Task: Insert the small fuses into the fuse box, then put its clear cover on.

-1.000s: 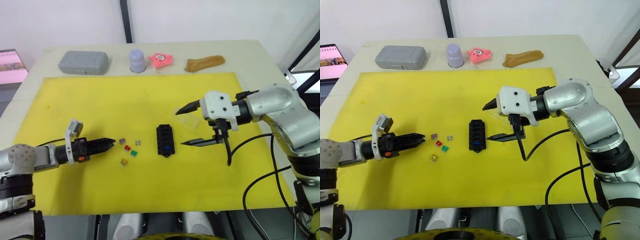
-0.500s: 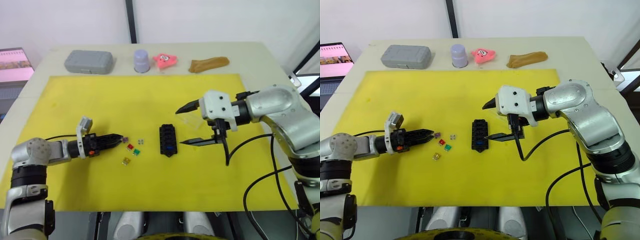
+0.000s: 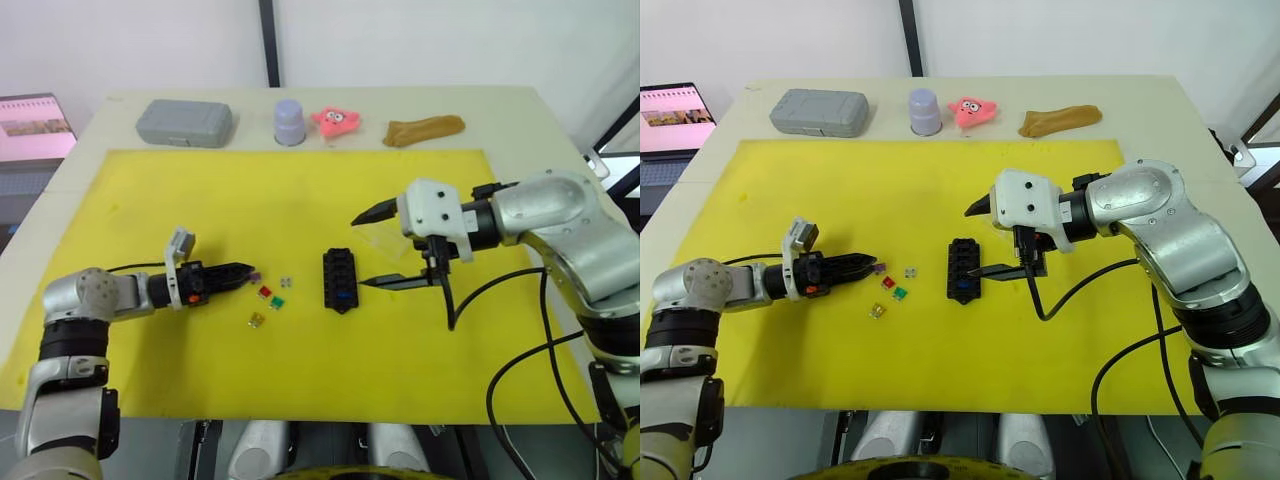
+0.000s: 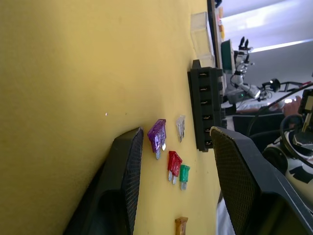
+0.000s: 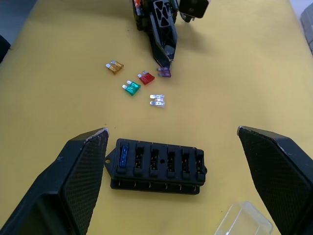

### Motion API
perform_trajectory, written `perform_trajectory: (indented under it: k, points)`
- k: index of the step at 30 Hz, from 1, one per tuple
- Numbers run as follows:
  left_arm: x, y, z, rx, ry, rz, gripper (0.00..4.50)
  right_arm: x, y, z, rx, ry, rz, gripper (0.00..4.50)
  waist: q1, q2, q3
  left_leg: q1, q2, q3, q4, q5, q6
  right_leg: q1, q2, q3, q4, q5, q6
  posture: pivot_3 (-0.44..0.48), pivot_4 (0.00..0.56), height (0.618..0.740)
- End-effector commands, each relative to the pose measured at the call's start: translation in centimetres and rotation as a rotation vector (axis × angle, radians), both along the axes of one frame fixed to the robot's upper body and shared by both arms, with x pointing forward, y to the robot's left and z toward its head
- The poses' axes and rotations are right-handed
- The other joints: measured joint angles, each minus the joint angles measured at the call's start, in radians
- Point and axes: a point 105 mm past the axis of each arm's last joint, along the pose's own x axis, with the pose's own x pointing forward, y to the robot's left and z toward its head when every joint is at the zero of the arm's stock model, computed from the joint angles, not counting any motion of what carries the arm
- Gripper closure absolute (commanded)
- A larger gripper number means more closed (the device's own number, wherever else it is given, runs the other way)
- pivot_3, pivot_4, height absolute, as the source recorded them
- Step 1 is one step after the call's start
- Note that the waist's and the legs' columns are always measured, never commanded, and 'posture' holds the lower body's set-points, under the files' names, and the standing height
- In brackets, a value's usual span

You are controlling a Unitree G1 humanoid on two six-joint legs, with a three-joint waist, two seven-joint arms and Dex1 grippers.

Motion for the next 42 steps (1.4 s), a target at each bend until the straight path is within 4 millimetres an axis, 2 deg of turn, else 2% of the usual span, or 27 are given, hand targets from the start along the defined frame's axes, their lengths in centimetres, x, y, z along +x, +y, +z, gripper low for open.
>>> perform_trajectory:
  k: [1, 8, 9, 13, 20, 23, 25, 28, 31, 35, 40, 42]
  points:
    - [0.1, -1.2, -0.9, 0.038, -0.002, -0.039, 2.17, -0.5, 0.3, 1.0, 0.009, -0.051, 0.017, 0.0, 0.007, 0.0, 0.0, 0.0, 0.0, 0.0, 0.0, 0.0, 0.0, 0.0, 0.0, 0.0, 0.0, 0.0, 0.0, 0.0, 0.15, 0.731]
    - [0.2, -1.3, -1.3, 0.063, -0.016, -0.05, 2.17, -0.4, 0.3, 1.0, 0.012, -0.055, 0.011, 0.0, 0.018, 0.0, 0.0, 0.0, -0.001, 0.0, 0.001, 0.0, 0.0, 0.001, -0.001, 0.0, 0.0, 0.0, 0.0, 0.0, 0.15, 0.731]
    - [0.2, -1.3, -1.4, 0.071, -0.018, -0.048, 2.72, -0.4, 0.4, 1.0, 0.013, -0.056, 0.011, 0.0, 0.018, 0.0, 0.0, 0.0, -0.001, 0.0, 0.001, 0.0, 0.001, 0.001, -0.001, 0.0, 0.0, 0.0, 0.0, 0.0, 0.15, 0.731]
    - [0.3, -1.2, -1.7, 0.089, -0.024, -0.041, 4.45, -0.4, 0.4, 1.1, 0.015, -0.057, 0.008, 0.0, 0.017, 0.001, -0.001, 0.0, -0.001, 0.0, 0.001, -0.001, 0.001, 0.001, -0.001, 0.0, 0.0, 0.0, 0.0, 0.0, 0.15, 0.731]
    - [0.3, -0.5, -2.2, 0.13, -0.038, -0.021, 4.45, -0.4, 0.5, 1.1, 0.017, -0.058, 0.007, 0.0, 0.015, 0.004, -0.002, 0.001, 0.0, 0.0, 0.0, -0.001, 0.003, 0.001, 0.0, 0.0, 0.0, 0.0, 0.0, 0.0, 0.15, 0.731]
    - [0.2, 0.0, -1.6, 0.13, -0.067, -0.012, 4.45, -0.3, 0.5, 1.0, 0.018, -0.058, 0.007, 0.0, 0.014, 0.004, -0.002, 0.001, 0.0, 0.0, 0.0, -0.001, 0.003, 0.001, 0.0, 0.0, 0.0, 0.0, 0.0, 0.0, 0.15, 0.731]
    - [0.4, 0.2, -0.7, 0.116, -0.105, -0.005, 4.45, -0.3, 0.5, 1.1, 0.02, -0.056, 0.007, 0.0, 0.012, 0.004, -0.002, 0.001, 0.0, 0.0, 0.0, -0.001, 0.003, 0.001, 0.0, 0.0, 0.0, 0.0, 0.0, 0.0, 0.15, 0.731]
    - [0.3, 0.3, 4.1, 0.078, -0.326, -0.033, 4.45, -0.3, 0.5, 0.9, 0.035, -0.027, -0.002, 0.0, 0.004, 0.002, -0.001, 0.0, 0.001, 0.0, 0.0, -0.001, 0.003, 0.0, 0.001, 0.0, 0.0, 0.0, 0.0, 0.0, 0.15, 0.731]
    - [-0.9, -0.1, 7.7, 0.101, -0.54, -0.103, 4.45, -0.3, 0.5, 0.6, 0.066, 0.055, -0.02, 0.0, -0.012, -0.003, 0.001, -0.002, 0.001, -0.001, 0.0, 0.0, 0.0, -0.002, 0.001, 0.0, 0.0, 0.0, 0.0, 0.0, 0.15, 0.731]
    - [-2.6, -1.8, 10.7, 0.142, -0.714, -0.212, 4.45, -0.4, 1.1, 0.5, 0.109, 0.214, -0.05, 0.0, -0.017, -0.002, 0.001, -0.002, 0.001, 0.0, -0.001, 0.001, -0.002, -0.001, 0.0, 0.0, -0.003, 0.0, 0.0, 0.0, 0.15, 0.731]
    - [-4.2, -4.9, 12.2, 0.217, -0.909, -0.377, 4.45, -0.6, 2.4, 2.1, 0.203, 0.41, -0.059, 0.0, -0.032, -0.002, 0.001, -0.002, 0.002, 0.0, -0.002, 0.001, -0.001, -0.001, 0.001, 0.0, -0.003, 0.0, 0.0, 0.0, 0.15, 0.731]
    - [-4.4, -5.9, 12.6, 0.226, -0.968, -0.411, 4.5, -0.5, 2.6, 2.1, 0.205, 0.445, -0.07, 0.58, -0.031, -0.003, 0.001, -0.001, 0.002, 0.0, -0.002, 0.0, 0.001, -0.001, 0.001, 0.0, -0.003, 0.0, 0.0, 0.0, 0.15, 0.731]
